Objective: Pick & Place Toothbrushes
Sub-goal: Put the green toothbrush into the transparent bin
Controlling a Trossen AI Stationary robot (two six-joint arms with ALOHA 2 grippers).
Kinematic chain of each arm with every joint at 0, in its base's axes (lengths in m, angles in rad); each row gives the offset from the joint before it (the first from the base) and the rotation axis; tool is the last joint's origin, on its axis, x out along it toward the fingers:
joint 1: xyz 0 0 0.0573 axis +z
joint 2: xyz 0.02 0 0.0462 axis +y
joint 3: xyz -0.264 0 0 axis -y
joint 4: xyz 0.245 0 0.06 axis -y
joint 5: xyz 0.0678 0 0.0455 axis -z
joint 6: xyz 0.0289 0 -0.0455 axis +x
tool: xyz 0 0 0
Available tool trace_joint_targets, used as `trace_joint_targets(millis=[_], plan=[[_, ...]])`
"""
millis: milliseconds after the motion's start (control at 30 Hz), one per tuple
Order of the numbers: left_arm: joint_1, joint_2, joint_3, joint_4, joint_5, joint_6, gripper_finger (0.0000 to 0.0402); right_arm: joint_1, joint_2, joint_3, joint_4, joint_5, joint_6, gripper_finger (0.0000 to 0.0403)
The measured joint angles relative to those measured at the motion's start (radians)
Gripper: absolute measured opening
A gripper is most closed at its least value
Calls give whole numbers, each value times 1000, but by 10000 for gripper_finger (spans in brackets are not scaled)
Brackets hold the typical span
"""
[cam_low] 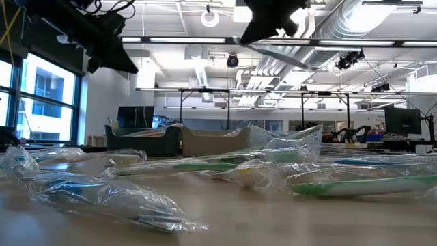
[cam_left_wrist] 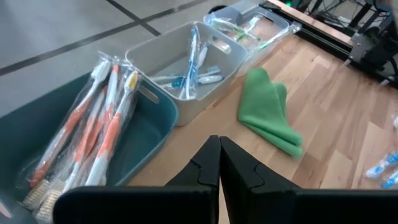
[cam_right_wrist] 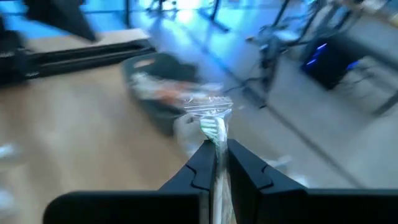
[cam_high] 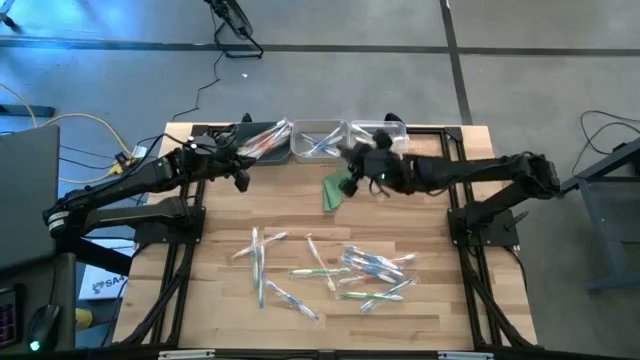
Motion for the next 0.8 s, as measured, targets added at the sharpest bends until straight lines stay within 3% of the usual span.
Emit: trace_joint_targets(millis=[133, 300, 567, 800], plan=[[0, 0, 0, 38, -25, 0, 0, -88, 1, 0, 47, -1, -180, 20], [0, 0, 0, 79, -44, 0, 0, -229, 27, 1, 90, -94, -332, 20], [0, 0, 0, 100, -113, 0, 0, -466, 54, 0, 115, -330, -394, 20], [0, 0, 0, 99, -228, 0, 0, -598, 131, 1, 134, -581, -442, 20]])
